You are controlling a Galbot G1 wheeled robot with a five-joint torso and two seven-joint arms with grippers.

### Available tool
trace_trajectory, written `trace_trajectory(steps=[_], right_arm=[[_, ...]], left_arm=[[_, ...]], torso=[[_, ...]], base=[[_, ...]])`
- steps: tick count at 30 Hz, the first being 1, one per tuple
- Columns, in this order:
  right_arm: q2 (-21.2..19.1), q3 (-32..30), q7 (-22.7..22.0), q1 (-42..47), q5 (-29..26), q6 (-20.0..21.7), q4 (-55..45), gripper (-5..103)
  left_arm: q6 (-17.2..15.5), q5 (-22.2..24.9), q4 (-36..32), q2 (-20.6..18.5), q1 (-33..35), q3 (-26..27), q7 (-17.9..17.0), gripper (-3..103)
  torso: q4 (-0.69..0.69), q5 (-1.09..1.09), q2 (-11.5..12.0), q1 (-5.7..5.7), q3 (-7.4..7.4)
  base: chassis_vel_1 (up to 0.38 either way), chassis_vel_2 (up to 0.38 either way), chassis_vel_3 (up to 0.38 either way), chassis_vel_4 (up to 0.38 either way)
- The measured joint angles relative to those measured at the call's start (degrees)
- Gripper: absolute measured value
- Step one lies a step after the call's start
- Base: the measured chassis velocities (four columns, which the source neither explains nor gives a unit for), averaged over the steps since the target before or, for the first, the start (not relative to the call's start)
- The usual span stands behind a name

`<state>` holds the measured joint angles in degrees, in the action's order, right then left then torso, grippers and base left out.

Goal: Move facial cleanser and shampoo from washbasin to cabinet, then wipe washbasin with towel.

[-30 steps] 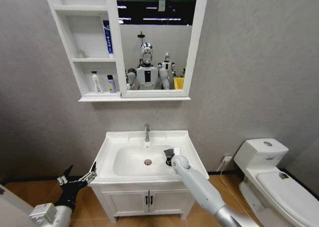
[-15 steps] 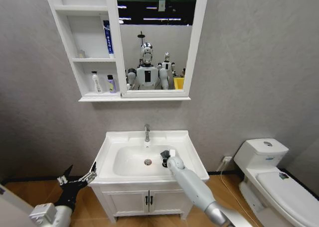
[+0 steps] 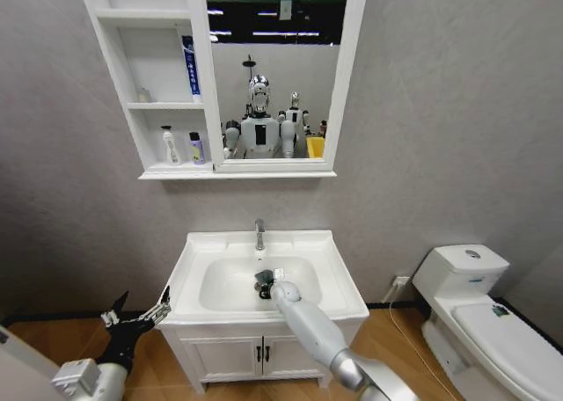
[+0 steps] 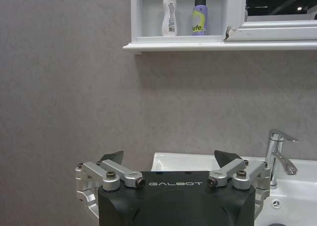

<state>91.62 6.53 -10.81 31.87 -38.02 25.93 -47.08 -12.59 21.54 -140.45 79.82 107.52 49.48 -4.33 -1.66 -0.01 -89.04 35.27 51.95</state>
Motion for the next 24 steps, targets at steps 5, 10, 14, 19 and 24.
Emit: trace_trajectory(steps=[5, 10, 14, 19, 24], right_arm=[[0.7, -0.4, 1.4, -0.6, 1.2, -1.2, 2.6, 1], [-1.3, -1.5, 0.6, -0.3, 1.0, -1.2, 1.4, 1], [-4.5, -1.9, -1.4, 0.2, -0.6, -0.6, -1.6, 1], [-5.5, -2.4, -1.1, 0.1, -0.9, -0.7, -1.4, 1], [-2.7, -1.8, 0.4, -1.2, 1.8, -2.3, 2.7, 1]], left_arm=[[0.0, 0.0, 0.0, 0.0, 0.0, 0.0, 0.0, 100], [0.0, 0.0, 0.0, 0.0, 0.0, 0.0, 0.0, 100], [0.0, 0.0, 0.0, 0.0, 0.0, 0.0, 0.0, 100], [0.0, 0.0, 0.0, 0.0, 0.0, 0.0, 0.0, 100], [0.0, 0.0, 0.0, 0.0, 0.0, 0.0, 0.0, 100]], torso=[[-0.01, 0.01, 0.0, 0.00, 0.00], [0.00, 0.02, 0.0, 0.00, 0.00], [-0.03, 0.01, 0.0, 0.00, 0.00], [-0.02, 0.00, 0.0, 0.00, 0.00], [-0.02, 0.00, 0.0, 0.00, 0.00]], base=[[0.000, 0.000, 0.000, 0.000], [0.000, 0.000, 0.000, 0.000], [0.000, 0.000, 0.000, 0.000], [0.000, 0.000, 0.000, 0.000], [0.000, 0.000, 0.000, 0.000]])
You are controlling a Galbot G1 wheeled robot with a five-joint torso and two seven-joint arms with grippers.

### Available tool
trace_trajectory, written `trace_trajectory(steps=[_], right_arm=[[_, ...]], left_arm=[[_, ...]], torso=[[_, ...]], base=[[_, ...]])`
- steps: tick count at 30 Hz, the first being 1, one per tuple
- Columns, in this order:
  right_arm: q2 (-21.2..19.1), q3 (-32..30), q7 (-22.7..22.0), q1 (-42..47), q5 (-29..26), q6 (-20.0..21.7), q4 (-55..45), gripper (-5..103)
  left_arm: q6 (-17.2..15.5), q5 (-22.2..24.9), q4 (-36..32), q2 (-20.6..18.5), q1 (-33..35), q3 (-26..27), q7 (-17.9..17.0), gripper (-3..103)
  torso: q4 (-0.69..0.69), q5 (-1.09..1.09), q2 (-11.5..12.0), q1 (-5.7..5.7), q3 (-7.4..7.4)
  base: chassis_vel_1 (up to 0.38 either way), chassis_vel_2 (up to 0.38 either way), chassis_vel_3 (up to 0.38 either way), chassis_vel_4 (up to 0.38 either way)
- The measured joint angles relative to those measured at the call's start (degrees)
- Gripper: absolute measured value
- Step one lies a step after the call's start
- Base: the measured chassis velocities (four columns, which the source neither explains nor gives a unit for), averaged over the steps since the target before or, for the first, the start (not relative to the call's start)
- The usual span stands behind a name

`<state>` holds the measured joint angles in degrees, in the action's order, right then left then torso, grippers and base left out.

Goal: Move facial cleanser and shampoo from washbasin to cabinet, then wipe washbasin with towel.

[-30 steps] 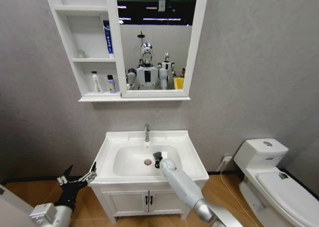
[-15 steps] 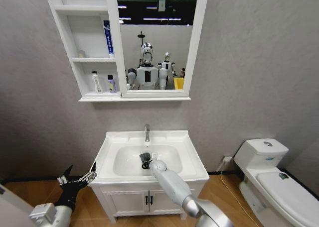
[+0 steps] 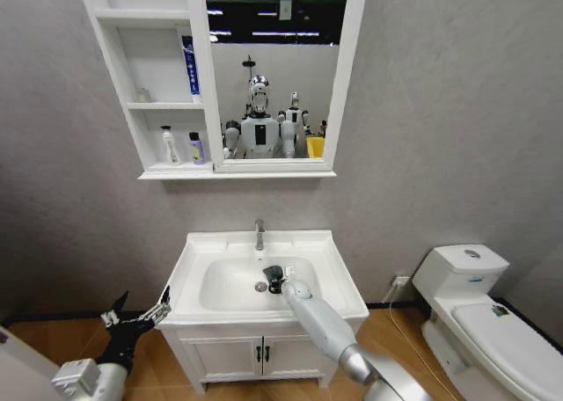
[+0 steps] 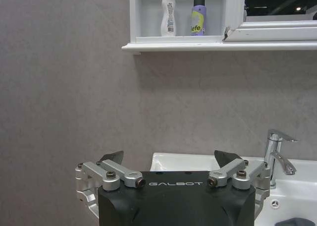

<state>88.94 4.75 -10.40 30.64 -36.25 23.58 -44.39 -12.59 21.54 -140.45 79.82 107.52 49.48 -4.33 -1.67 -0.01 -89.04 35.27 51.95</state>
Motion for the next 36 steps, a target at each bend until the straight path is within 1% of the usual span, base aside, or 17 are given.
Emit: trace_trajectory(steps=[1, 2, 4, 7, 9, 16, 20, 24, 26, 27, 29, 34, 36], right_arm=[[0.0, 0.0, 0.0, 0.0, 0.0, 0.0, 0.0, 1], [1.0, 0.3, 0.5, -0.5, 0.6, -0.4, 1.3, 1], [2.4, 0.8, 1.4, -1.3, 1.5, -1.3, 3.2, 1], [3.2, 1.8, 2.3, -2.1, 1.9, -2.2, 5.0, 1], [3.2, 2.3, 3.2, -2.8, 2.3, -2.8, 6.4, 1], [3.4, 2.1, 4.0, -4.0, 3.4, -4.1, 9.4, 1], [3.3, 2.2, 3.1, -3.5, 3.3, -3.6, 7.8, 1], [2.6, 2.3, 1.9, -2.7, 2.4, -2.6, 5.4, 1], [0.8, 3.1, 0.6, -1.7, 0.6, -1.3, 2.0, 1], [0.8, 3.1, 0.6, -1.7, 0.6, -1.3, 2.0, 1], [-0.4, 4.0, -0.4, -1.0, -1.2, -0.4, -0.6, 1], [0.2, 4.4, -0.7, -0.6, -2.9, 0.1, -1.6, 1], [1.5, 4.4, -0.5, -0.5, -3.8, 0.0, -1.1, 1]], left_arm=[[0.0, 0.0, 0.0, 0.0, 0.0, 0.0, 0.0, 100], [0.0, 0.0, 0.0, 0.0, 0.0, 0.0, 0.0, 100], [0.0, 0.0, 0.0, 0.0, 0.0, 0.0, 0.0, 100], [0.0, 0.0, 0.0, 0.0, 0.0, 0.0, 0.0, 100], [0.0, 0.0, 0.0, 0.0, 0.0, 0.0, 0.0, 100], [0.0, 0.0, 0.0, 0.0, 0.0, 0.0, 0.0, 100], [0.0, 0.0, 0.0, 0.0, 0.0, 0.0, 0.0, 100], [0.0, 0.0, 0.0, 0.0, 0.0, 0.0, 0.0, 100], [0.0, 0.0, 0.0, 0.0, 0.0, 0.0, 0.0, 100], [0.0, 0.0, 0.0, 0.0, 0.0, 0.0, 0.0, 100], [0.0, 0.0, 0.0, 0.0, 0.0, 0.0, 0.0, 100], [0.0, 0.0, 0.0, 0.0, 0.0, 0.0, 0.0, 100], [0.0, 0.0, 0.0, 0.0, 0.0, 0.0, 0.0, 100]], torso=[[0.00, 0.00, 0.0, 0.00, 0.00], [0.02, 0.01, 0.0, 0.00, 0.00], [0.01, 0.00, 0.0, 0.00, 0.00], [0.02, 0.01, 0.0, 0.00, 0.00], [0.01, 0.00, 0.0, 0.00, 0.00], [0.02, 0.02, 0.0, 0.00, 0.00], [-0.01, 0.01, 0.0, 0.00, 0.00], [0.02, 0.01, 0.0, 0.01, 0.01], [-0.01, 0.00, 0.0, 0.01, 0.00], [-0.01, 0.00, 0.0, 0.01, 0.00], [-0.02, 0.00, 0.0, 0.01, 0.00], [-0.01, 0.00, 0.0, 0.01, 0.01], [0.01, 0.00, 0.0, 0.01, 0.00]], base=[[0.000, 0.000, 0.000, 0.000], [0.000, 0.000, 0.000, 0.000], [0.000, 0.000, 0.000, 0.000], [0.000, 0.000, 0.000, 0.000], [0.000, 0.000, 0.000, 0.000], [0.000, 0.000, 0.000, 0.000], [0.000, 0.000, 0.000, 0.000], [0.000, 0.000, 0.000, 0.000], [0.000, 0.000, 0.000, 0.000], [0.000, 0.000, 0.000, 0.000], [0.000, 0.000, 0.000, 0.000], [0.000, 0.000, 0.000, 0.000], [0.000, 0.000, 0.000, 0.000]])
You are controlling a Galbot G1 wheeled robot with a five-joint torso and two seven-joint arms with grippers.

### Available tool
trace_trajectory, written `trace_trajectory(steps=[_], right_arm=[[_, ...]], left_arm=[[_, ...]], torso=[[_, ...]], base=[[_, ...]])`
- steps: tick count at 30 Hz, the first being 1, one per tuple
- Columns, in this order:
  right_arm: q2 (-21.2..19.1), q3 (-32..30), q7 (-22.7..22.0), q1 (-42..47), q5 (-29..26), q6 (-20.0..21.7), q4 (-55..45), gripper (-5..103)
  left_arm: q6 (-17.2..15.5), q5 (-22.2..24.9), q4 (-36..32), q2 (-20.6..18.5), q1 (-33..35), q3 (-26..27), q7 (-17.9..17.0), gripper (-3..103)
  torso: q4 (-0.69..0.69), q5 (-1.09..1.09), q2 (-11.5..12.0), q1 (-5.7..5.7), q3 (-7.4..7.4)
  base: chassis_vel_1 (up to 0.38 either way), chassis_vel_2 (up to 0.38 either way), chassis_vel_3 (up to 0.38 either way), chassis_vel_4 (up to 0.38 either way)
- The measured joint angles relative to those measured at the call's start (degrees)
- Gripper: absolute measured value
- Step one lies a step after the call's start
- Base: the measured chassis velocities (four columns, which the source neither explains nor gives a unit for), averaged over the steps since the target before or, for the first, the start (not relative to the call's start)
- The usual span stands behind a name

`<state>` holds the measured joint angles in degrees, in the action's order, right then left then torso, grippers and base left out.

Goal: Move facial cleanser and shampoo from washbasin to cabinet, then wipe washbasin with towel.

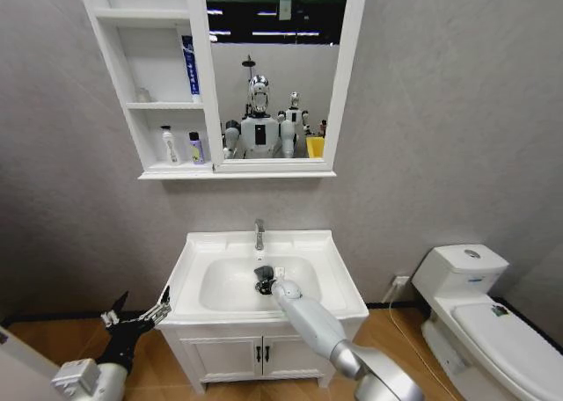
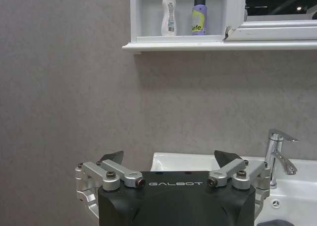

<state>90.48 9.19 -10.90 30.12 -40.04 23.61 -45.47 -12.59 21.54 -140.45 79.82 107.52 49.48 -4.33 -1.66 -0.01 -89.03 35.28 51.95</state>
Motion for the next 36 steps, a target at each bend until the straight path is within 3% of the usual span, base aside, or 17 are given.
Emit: trace_trajectory(steps=[4, 12, 16, 22, 28, 32, 33, 36], right_arm=[[1.6, 0.4, 0.6, 0.3, -0.1, -1.4, 1.3, 1], [0.8, -0.1, -1.3, 0.9, 0.1, -1.4, 0.3, 1], [-3.0, 0.0, -4.1, 2.1, -1.5, -0.6, -4.0, 1], [-7.6, -1.0, -8.4, 3.7, -3.7, 0.5, -9.7, 1], [-11.9, -3.0, -16.4, 6.1, -5.1, 1.7, -17.6, 1], [-12.5, -3.3, -18.5, 6.6, -5.0, 1.7, -19.0, 1], [-13.0, -3.5, -21.2, 7.1, -3.3, 1.4, -20.6, 1], [-13.6, -3.9, -22.8, 7.8, 0.6, -0.7, -23.0, 1]], left_arm=[[0.0, 0.0, 0.0, 0.0, 0.0, 0.0, 0.0, 100], [0.0, 0.0, 0.0, 0.0, 0.0, 0.0, 0.0, 100], [0.0, 0.0, 0.0, 0.0, 0.0, 0.0, 0.0, 100], [0.0, 0.0, 0.0, 0.0, 0.0, 0.0, 0.0, 100], [0.0, 0.0, 0.0, 0.0, 0.0, 0.0, 0.0, 100], [0.0, 0.0, 0.0, 0.0, 0.0, 0.0, 0.0, 100], [0.0, 0.0, 0.0, 0.0, 0.0, 0.0, 0.0, 100], [0.0, 0.0, 0.0, 0.0, 0.0, 0.0, 0.0, 100]], torso=[[0.01, 0.01, 0.0, 0.00, 0.00], [0.04, 0.03, 0.0, 0.00, 0.00], [-0.03, 0.01, 0.0, 0.00, 0.00], [-0.02, 0.02, 0.0, 0.00, 0.00], [-0.02, 0.02, 0.0, -0.01, 0.00], [-0.01, 0.02, 0.0, -0.01, 0.00], [-0.01, 0.02, 0.0, 0.00, 0.00], [0.00, 0.02, 0.0, 0.00, 0.00]], base=[[0.000, 0.000, 0.000, 0.000], [0.000, 0.000, 0.000, 0.000], [0.000, 0.000, 0.000, 0.000], [0.000, 0.000, 0.000, 0.000], [0.000, 0.000, 0.000, 0.000], [0.000, 0.000, 0.000, 0.000], [0.000, 0.000, 0.000, 0.000], [0.000, 0.000, 0.000, 0.000]])
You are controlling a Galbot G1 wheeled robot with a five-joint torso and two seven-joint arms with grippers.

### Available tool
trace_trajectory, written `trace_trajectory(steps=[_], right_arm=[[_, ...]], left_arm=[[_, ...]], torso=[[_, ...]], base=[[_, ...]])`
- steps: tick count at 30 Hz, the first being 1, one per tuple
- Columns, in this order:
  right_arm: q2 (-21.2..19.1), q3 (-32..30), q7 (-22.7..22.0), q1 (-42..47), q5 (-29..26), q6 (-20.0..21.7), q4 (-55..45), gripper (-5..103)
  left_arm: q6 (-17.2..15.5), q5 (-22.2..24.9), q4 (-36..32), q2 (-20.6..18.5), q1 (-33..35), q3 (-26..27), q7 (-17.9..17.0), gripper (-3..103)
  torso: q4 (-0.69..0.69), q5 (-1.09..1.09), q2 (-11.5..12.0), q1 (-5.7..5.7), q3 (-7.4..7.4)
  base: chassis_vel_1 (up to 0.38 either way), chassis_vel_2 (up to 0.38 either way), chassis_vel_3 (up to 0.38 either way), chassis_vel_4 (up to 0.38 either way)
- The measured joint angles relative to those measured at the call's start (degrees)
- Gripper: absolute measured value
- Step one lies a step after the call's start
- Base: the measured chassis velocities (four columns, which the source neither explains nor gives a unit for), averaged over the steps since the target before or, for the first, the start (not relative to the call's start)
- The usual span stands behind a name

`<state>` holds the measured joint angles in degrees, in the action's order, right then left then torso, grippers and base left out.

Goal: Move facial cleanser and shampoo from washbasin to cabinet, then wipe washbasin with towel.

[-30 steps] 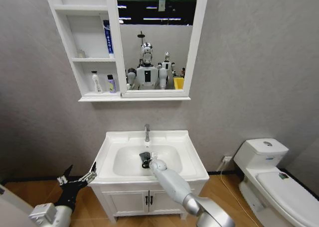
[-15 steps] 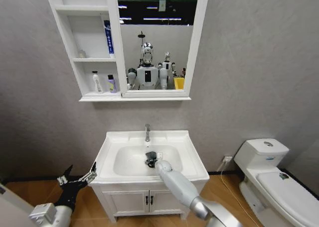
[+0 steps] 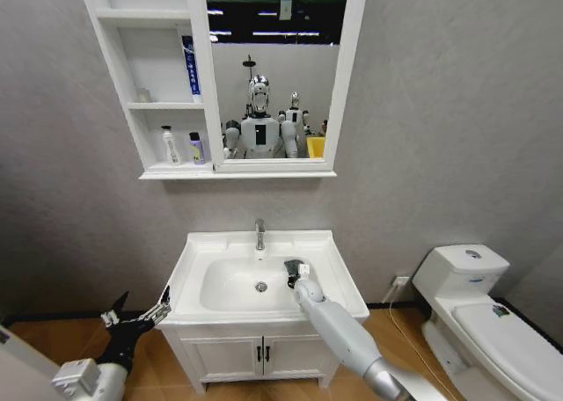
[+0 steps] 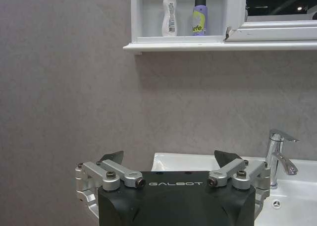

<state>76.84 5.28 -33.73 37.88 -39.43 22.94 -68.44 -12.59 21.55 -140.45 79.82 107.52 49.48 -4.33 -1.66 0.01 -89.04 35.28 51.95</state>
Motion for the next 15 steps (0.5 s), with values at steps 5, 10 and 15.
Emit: trace_trajectory(steps=[5, 10, 15], right_arm=[[-1.8, -0.5, 3.8, 1.1, 12.3, -8.4, -5.1, 1], [-2.6, -3.6, 4.8, 1.7, 20.6, -12.1, -8.5, 1], [-3.4, -7.6, 7.0, 1.5, 20.9, -11.6, -6.2, 1]], left_arm=[[0.0, 0.0, 0.0, 0.0, 0.0, 0.0, 0.0, 100], [0.0, 0.0, 0.0, 0.0, 0.0, 0.0, 0.0, 100], [0.0, 0.0, 0.0, 0.0, 0.0, 0.0, 0.0, 100]], torso=[[0.00, 0.00, 0.0, 0.00, 0.00], [0.00, -0.01, 0.0, 0.00, 0.00], [-0.01, -0.01, 0.0, -0.01, -0.01]], base=[[0.000, 0.000, 0.000, 0.000], [0.000, 0.000, 0.000, 0.000], [0.000, 0.000, 0.000, 0.000]])
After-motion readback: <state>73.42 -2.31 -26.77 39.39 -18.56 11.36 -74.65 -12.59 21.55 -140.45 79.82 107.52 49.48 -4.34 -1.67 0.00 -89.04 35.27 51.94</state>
